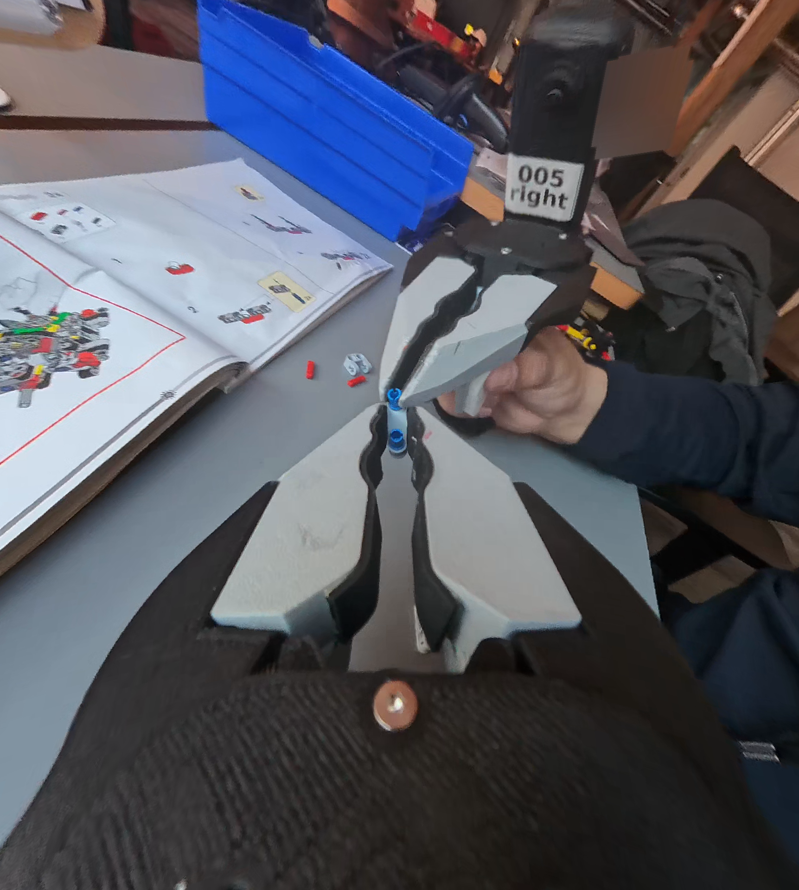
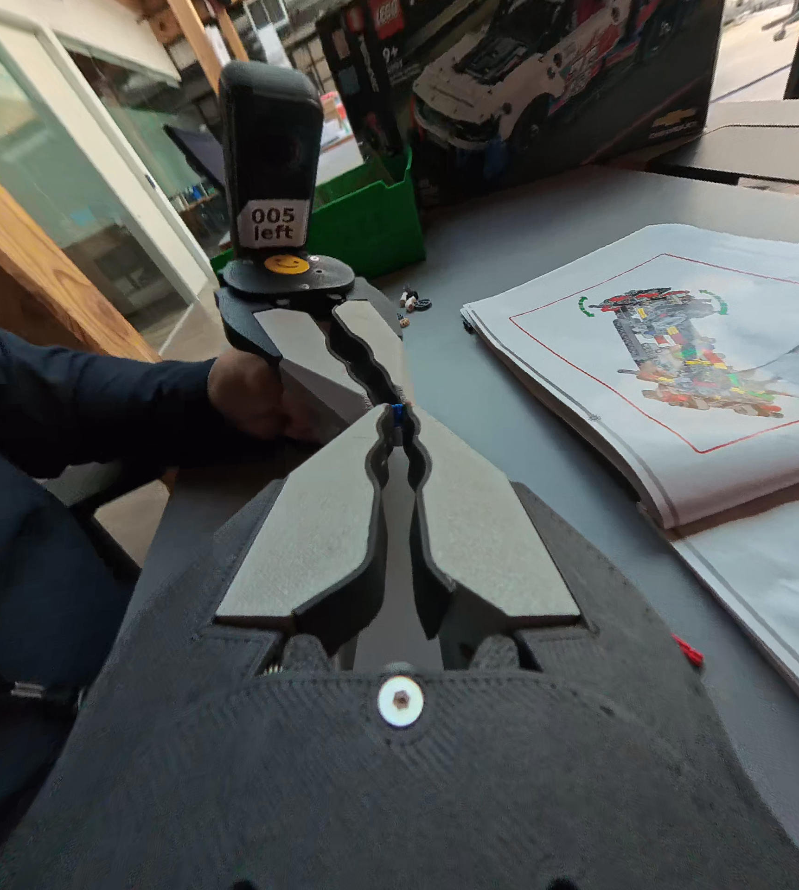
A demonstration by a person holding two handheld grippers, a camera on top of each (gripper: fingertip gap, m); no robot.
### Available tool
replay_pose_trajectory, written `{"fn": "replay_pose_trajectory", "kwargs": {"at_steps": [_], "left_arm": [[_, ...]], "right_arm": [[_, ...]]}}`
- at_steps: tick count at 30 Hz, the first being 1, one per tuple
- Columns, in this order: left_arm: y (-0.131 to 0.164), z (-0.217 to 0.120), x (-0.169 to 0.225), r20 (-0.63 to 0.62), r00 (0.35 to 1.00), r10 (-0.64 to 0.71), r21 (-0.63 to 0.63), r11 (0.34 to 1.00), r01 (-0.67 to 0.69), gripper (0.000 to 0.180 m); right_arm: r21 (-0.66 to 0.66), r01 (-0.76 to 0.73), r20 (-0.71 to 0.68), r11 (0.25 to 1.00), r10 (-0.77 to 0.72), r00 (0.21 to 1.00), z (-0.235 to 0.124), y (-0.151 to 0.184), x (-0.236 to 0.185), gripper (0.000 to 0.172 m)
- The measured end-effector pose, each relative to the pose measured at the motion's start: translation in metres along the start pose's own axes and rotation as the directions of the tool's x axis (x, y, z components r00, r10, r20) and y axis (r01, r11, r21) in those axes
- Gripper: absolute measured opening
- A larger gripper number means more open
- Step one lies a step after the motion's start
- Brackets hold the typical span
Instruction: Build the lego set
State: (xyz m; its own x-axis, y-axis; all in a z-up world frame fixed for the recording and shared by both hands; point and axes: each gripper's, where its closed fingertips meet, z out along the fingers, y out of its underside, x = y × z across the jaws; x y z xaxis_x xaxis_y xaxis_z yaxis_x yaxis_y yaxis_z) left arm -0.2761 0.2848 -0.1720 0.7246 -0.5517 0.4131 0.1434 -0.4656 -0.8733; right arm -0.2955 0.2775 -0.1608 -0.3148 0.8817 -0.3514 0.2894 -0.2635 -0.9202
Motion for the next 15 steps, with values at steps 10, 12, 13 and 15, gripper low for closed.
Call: {"fn": "replay_pose_trajectory", "kwargs": {"at_steps": [10,12,13,15], "left_arm": [[0.008,0.005,-0.005,-0.008,1.000,-0.015,-0.040,0.999,0.015,0.006],[0.007,0.015,0.025,-0.160,0.987,-0.017,-0.010,1.000,0.016,0.006],[-0.005,0.011,0.038,-0.219,0.975,0.026,0.063,0.998,-0.012,0.006],[-0.005,0.008,0.039,-0.223,0.971,0.086,0.042,0.996,-0.079,0.006]], "right_arm": [[0.325,-0.302,0.277,0.896,0.215,0.936,-0.004,-0.045,-0.005,0.000],[0.422,-0.323,0.319,0.847,0.195,0.927,-0.025,-0.066,0.001,0.000],[0.420,-0.295,0.265,0.858,0.195,0.944,-0.030,-0.064,0.010,0.000],[0.354,-0.233,0.167,0.906,0.184,0.969,-0.038,-0.051,0.022,0.000]]}}
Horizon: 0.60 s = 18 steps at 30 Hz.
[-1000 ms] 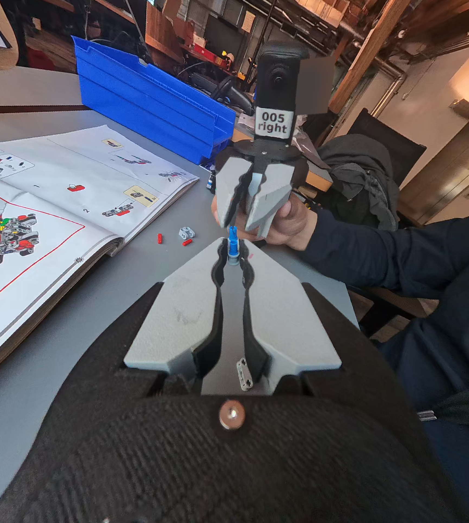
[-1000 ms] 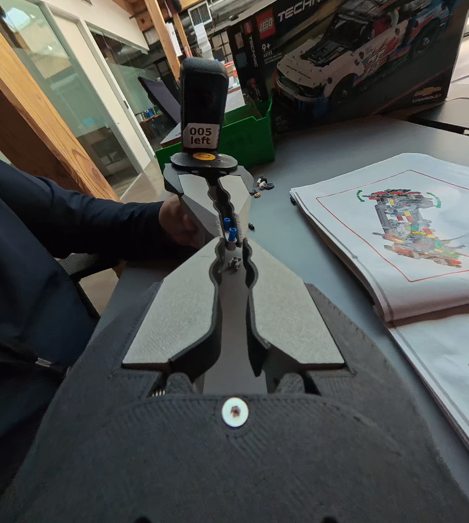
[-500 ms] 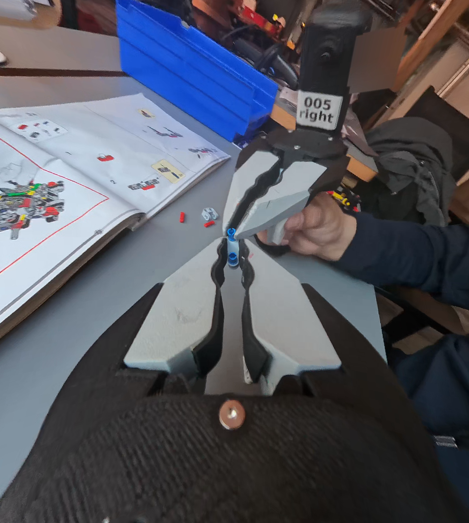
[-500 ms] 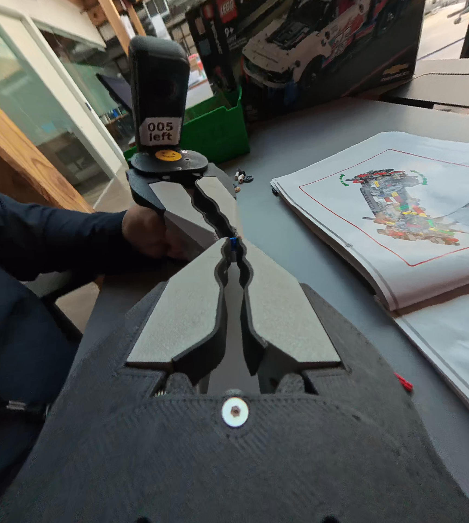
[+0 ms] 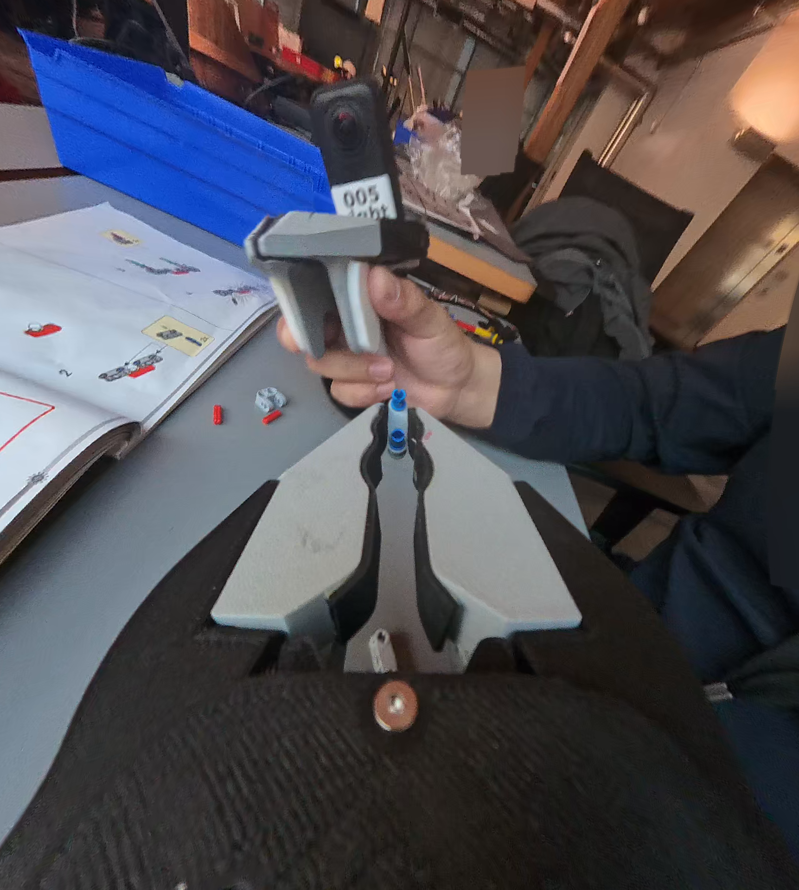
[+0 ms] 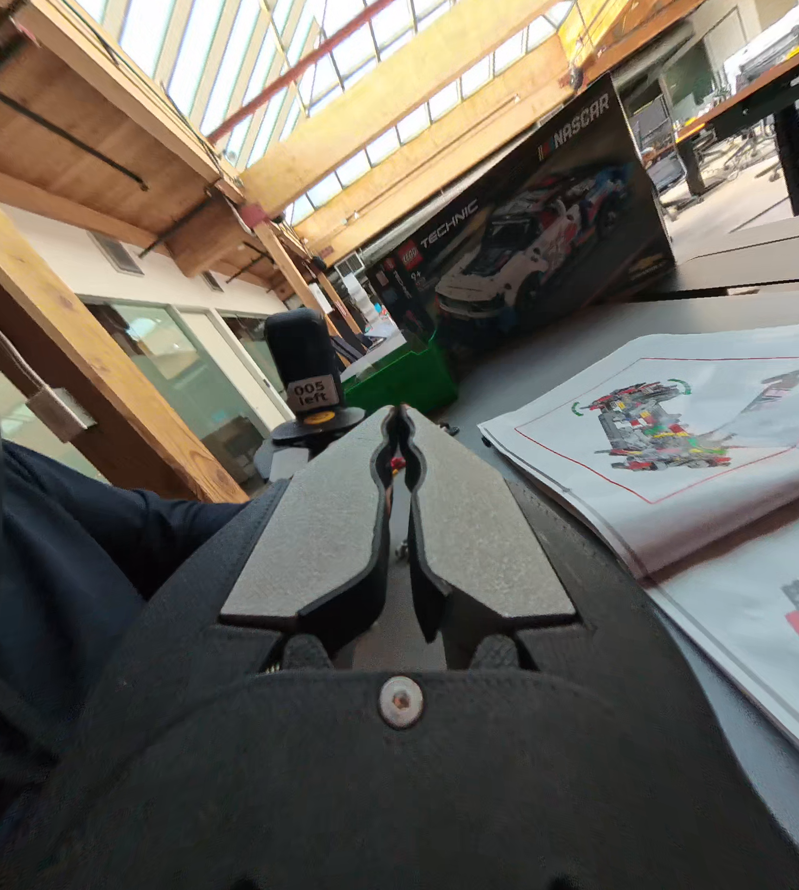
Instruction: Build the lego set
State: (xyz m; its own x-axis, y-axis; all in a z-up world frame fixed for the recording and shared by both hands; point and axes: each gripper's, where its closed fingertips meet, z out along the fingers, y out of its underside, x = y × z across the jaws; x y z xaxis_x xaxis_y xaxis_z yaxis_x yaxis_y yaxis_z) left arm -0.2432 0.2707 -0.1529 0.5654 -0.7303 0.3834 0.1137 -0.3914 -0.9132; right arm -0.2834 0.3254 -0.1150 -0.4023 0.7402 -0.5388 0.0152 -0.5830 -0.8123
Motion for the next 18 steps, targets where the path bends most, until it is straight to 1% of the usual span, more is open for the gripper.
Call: {"fn": "replay_pose_trajectory", "kwargs": {"at_steps": [2,3,4,6,7,9,11,12,13,14,15,18], "left_arm": [[0.003,-0.003,0.000,-0.049,0.997,-0.051,-0.007,0.999,0.051,0.006],[0.002,-0.005,0.004,-0.105,0.990,-0.097,-0.003,0.995,0.097,0.006],[0.000,-0.007,0.008,-0.156,0.980,-0.121,-0.001,0.992,0.123,0.006],[-0.003,-0.013,0.014,-0.190,0.977,-0.101,0.011,0.994,0.105,0.006],[-0.004,-0.016,0.012,-0.168,0.983,-0.079,0.006,0.997,0.081,0.006],[-0.002,-0.021,-0.004,-0.024,1.000,-0.002,-0.031,1.000,0.001,0.005],[0.006,-0.024,-0.006,0.067,0.991,0.115,-0.131,0.986,-0.105,0.005],[0.011,-0.025,-0.009,0.123,0.976,0.181,-0.200,0.968,-0.155,0.005],[0.017,-0.027,-0.013,0.179,0.950,0.258,-0.279,0.939,-0.202,0.005],[0.024,-0.030,-0.021,0.244,0.908,0.340,-0.368,0.899,-0.237,0.005],[0.031,-0.035,-0.031,0.309,0.854,0.418,-0.461,0.851,-0.250,0.005],[0.050,-0.049,-0.048,0.394,0.729,0.560,-0.665,0.721,-0.195,0.006]], "right_arm": [[-0.058,0.043,0.054,0.997,-0.040,0.998,-0.008,0.003,-0.012,0.001],[-0.091,0.065,0.090,0.994,-0.057,0.994,-0.010,0.005,-0.021,0.008],[-0.123,0.088,0.127,0.989,-0.072,0.989,-0.010,0.009,-0.030,0.009],[-0.196,0.121,0.164,0.973,-0.089,0.982,-0.008,0.019,-0.040,0.010],[-0.229,0.123,0.155,0.966,-0.089,0.984,-0.006,0.024,-0.039,0.014],[-0.248,0.137,0.123,0.959,-0.109,0.986,-0.009,0.023,-0.037,0.019],[-0.240,0.203,0.050,0.949,-0.196,0.979,-0.017,0.016,-0.030,0.021],[-0.242,0.241,0.004,0.940,-0.247,0.969,-0.022,0.014,-0.024,0.020],[-0.246,0.265,-0.027,0.932,-0.280,0.960,-0.026,0.014,-0.019,0.018],[-0.253,0.264,-0.043,0.931,-0.284,0.958,-0.029,0.016,-0.016,0.016],[-0.260,0.253,-0.050,0.932,-0.275,0.960,-0.031,0.020,-0.014,0.016],[-0.303,0.249,-0.082,0.920,-0.286,0.955,-0.033,0.036,-0.010,0.015]]}}
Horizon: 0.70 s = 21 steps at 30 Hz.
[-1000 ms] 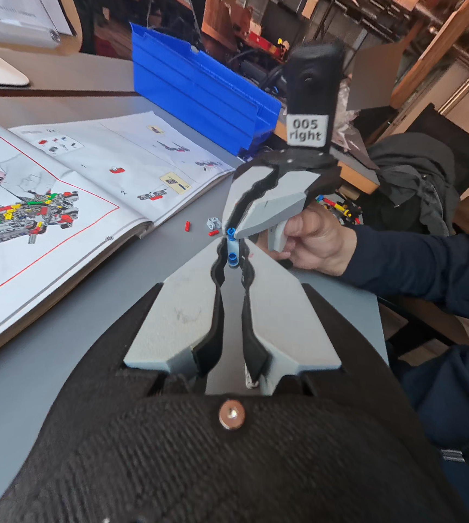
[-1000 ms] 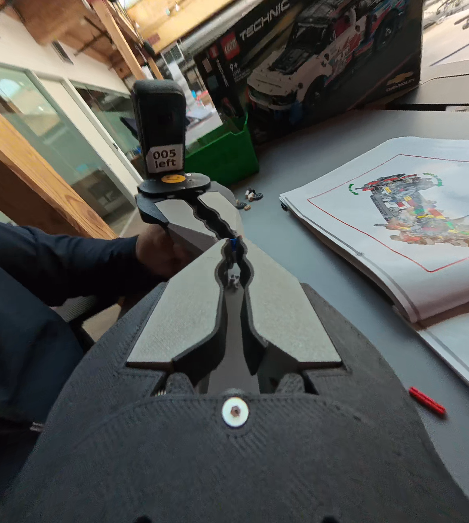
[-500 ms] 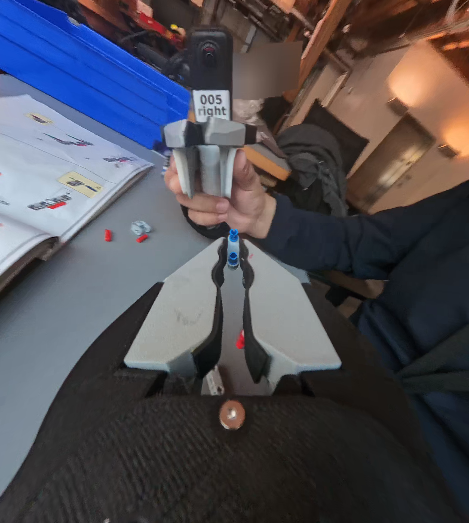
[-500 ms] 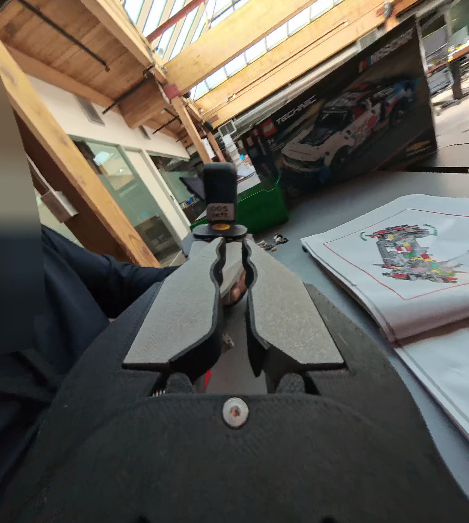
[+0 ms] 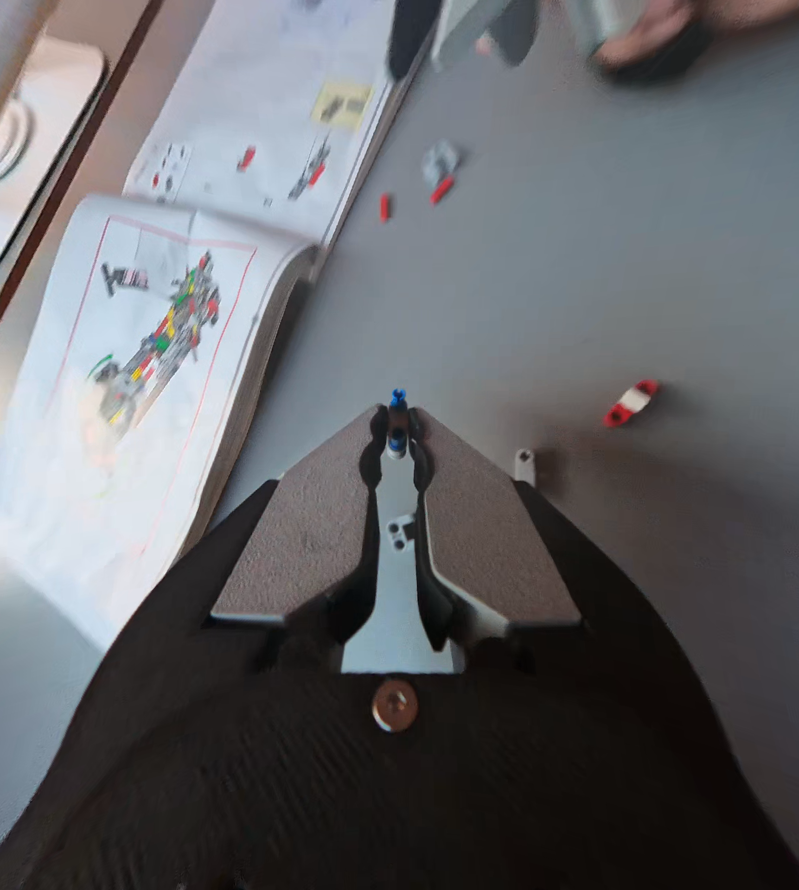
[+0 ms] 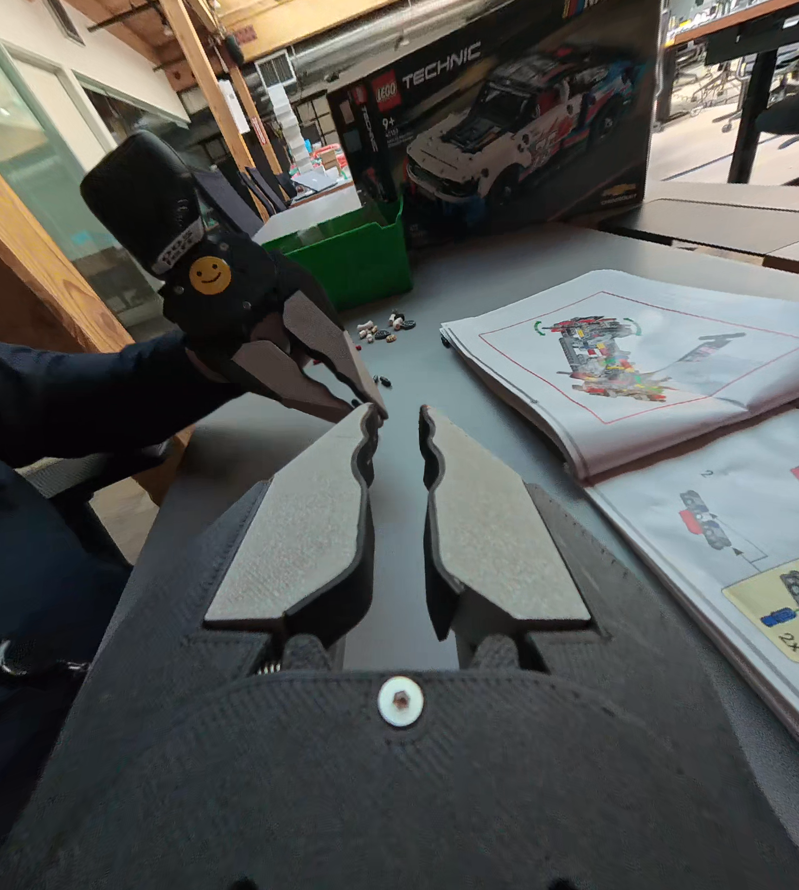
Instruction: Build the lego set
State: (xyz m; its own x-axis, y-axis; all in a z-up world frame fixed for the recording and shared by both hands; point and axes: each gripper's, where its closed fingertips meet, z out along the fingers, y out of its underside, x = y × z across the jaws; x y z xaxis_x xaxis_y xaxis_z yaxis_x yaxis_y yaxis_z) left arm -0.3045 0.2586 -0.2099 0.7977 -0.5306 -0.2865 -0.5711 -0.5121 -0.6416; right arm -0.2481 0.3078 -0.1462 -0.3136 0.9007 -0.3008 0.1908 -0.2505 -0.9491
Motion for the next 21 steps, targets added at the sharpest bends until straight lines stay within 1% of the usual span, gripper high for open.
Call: {"fn": "replay_pose_trajectory", "kwargs": {"at_steps": [2,3,4,6,8,11,13,15,17,19,21], "left_arm": [[0.018,-0.003,-0.008,0.108,0.992,0.062,-0.141,0.989,-0.046,0.006],[0.024,-0.009,-0.011,0.150,0.985,0.085,-0.184,0.981,-0.057,0.006],[0.027,-0.016,-0.012,0.174,0.980,0.098,-0.199,0.978,-0.062,0.006],[0.035,-0.031,-0.010,0.207,0.974,0.091,-0.204,0.978,-0.048,0.006],[0.040,-0.045,-0.010,0.270,0.958,0.096,-0.185,0.982,-0.046,0.006],[0.036,-0.056,0.004,0.337,0.919,0.203,-0.092,0.979,-0.182,0.005],[0.045,-0.058,0.007,0.395,0.889,0.231,-0.119,0.972,-0.200,0.006],[0.047,-0.061,0.006,0.485,0.833,0.267,-0.139,0.964,-0.228,0.005],[0.036,-0.065,0.011,0.565,0.751,0.341,-0.132,0.936,-0.326,0.006],[0.022,-0.064,0.022,0.602,0.658,0.452,-0.155,0.875,-0.459,0.005],[0.013,-0.060,0.027,0.625,0.568,0.536,-0.197,0.812,-0.549,0.005]], "right_arm": [[-0.050,0.039,-0.013,0.998,-0.039,0.999,0.003,0.012,-0.006,0.011],[-0.085,0.077,-0.041,0.993,-0.080,0.996,0.004,0.020,-0.007,0.009],[-0.118,0.123,-0.066,0.985,-0.132,0.989,0.005,0.026,-0.008,0.009],[-0.151,0.210,-0.100,0.966,-0.227,0.969,0.007,0.032,-0.012,0.008],[-0.167,0.263,-0.106,0.950,-0.283,0.953,0.008,0.036,-0.020,0.010],[-0.164,0.296,-0.070,0.941,-0.310,0.948,0.013,0.039,-0.035,0.011],[-0.145,0.284,-0.033,0.948,-0.291,0.956,0.016,0.039,-0.046,0.015],[-0.123,0.250,0.005,0.960,-0.251,0.968,0.019,0.038,-0.055,0.021],[-0.114,0.214,0.032,0.970,-0.212,0.977,0.024,0.038,-0.062,0.021],[-0.111,0.150,0.087,0.982,-0.140,0.986,0.033,0.037,-0.071,0.017],[-0.113,0.048,0.169,0.992,-0.028,0.985,0.043,0.034,-0.083,0.013]]}}
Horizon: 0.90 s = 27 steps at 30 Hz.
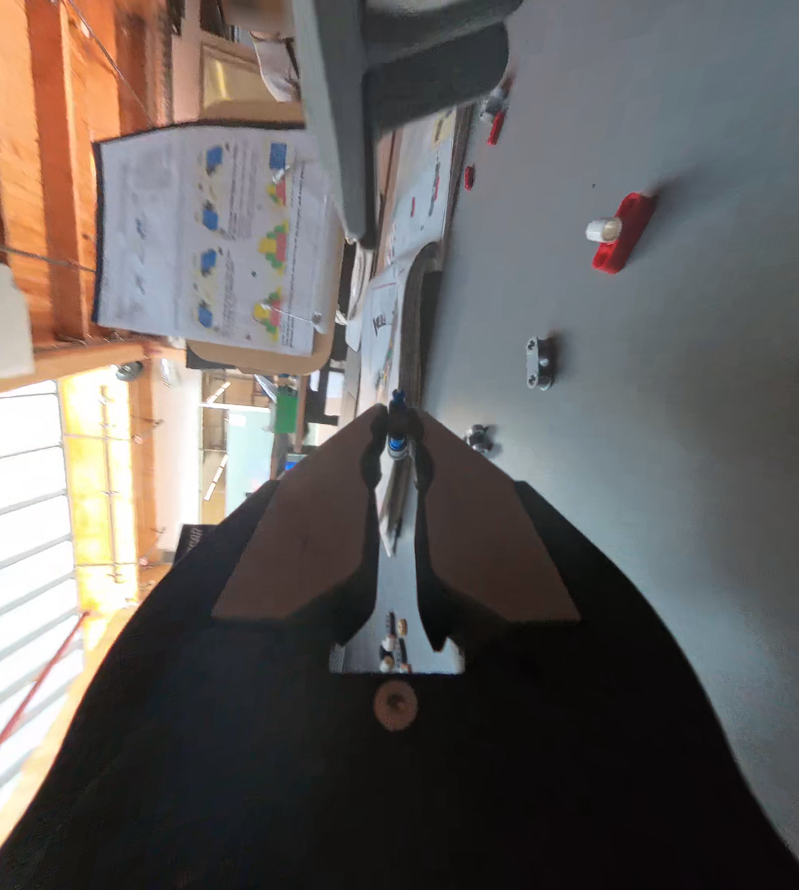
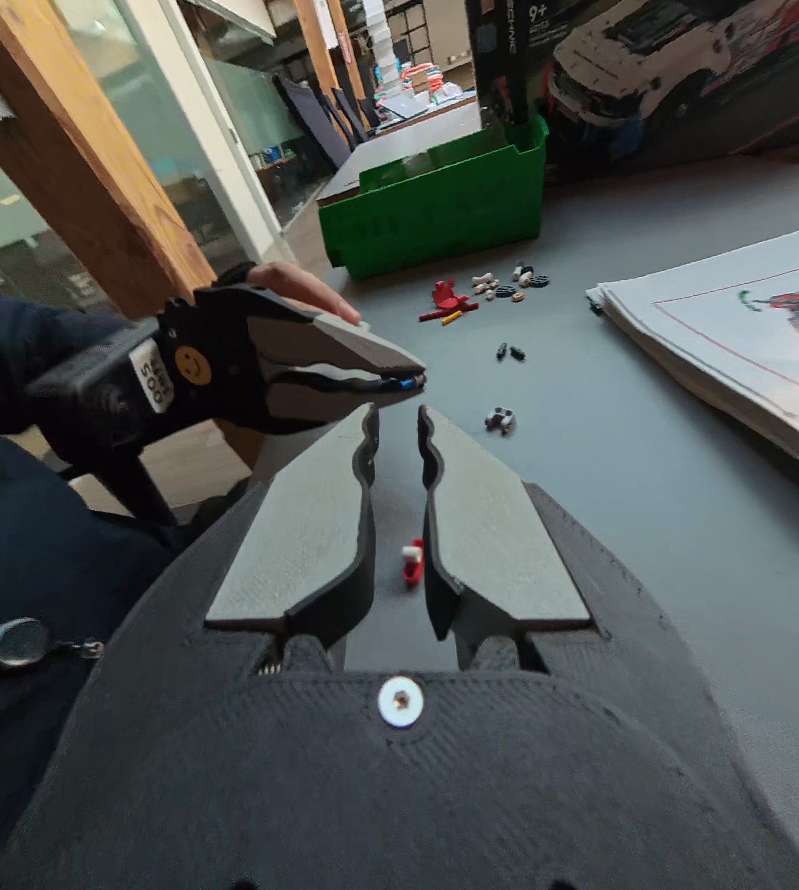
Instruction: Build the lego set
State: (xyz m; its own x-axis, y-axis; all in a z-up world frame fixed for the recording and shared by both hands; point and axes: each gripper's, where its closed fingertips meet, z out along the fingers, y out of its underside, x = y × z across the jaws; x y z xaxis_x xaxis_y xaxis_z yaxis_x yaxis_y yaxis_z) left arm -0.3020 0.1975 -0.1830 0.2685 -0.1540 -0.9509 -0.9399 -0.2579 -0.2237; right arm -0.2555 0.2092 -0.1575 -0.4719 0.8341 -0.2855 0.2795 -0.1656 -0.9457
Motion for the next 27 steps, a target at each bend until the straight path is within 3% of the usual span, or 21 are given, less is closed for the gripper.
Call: {"fn": "replay_pose_trajectory", "kwargs": {"at_steps": [7,13,19,23,25,27], "left_arm": [[-0.010,0.018,-0.007,0.088,0.994,0.060,0.053,0.996,-0.065,0.005],[-0.014,0.029,-0.010,0.134,0.985,0.108,0.098,0.988,-0.121,0.005],[-0.012,0.040,-0.017,0.149,0.984,0.094,0.119,0.987,-0.112,0.009],[-0.007,0.045,-0.018,0.139,0.987,0.086,0.094,0.991,-0.099,0.011],[-0.006,0.044,-0.021,0.149,0.985,0.089,0.094,0.990,-0.104,0.000],[-0.011,0.041,-0.020,0.139,0.985,0.097,0.132,0.984,-0.116,0.000]], "right_arm": [[-0.073,-0.218,0.093,0.973,0.224,0.970,0.030,0.005,0.012,0.018],[-0.088,-0.399,0.143,0.913,0.408,0.902,0.034,0.005,0.029,0.009],[-0.053,-0.442,0.153,0.896,0.445,0.883,0.035,-0.002,0.041,0.001],[-0.051,-0.377,0.108,0.925,0.381,0.918,0.035,-0.003,0.044,0.000],[-0.065,-0.368,0.078,0.928,0.372,0.925,0.034,0.000,0.046,0.000],[-0.074,-0.390,0.088,0.918,0.396,0.914,0.035,0.003,0.045,0.000]]}}
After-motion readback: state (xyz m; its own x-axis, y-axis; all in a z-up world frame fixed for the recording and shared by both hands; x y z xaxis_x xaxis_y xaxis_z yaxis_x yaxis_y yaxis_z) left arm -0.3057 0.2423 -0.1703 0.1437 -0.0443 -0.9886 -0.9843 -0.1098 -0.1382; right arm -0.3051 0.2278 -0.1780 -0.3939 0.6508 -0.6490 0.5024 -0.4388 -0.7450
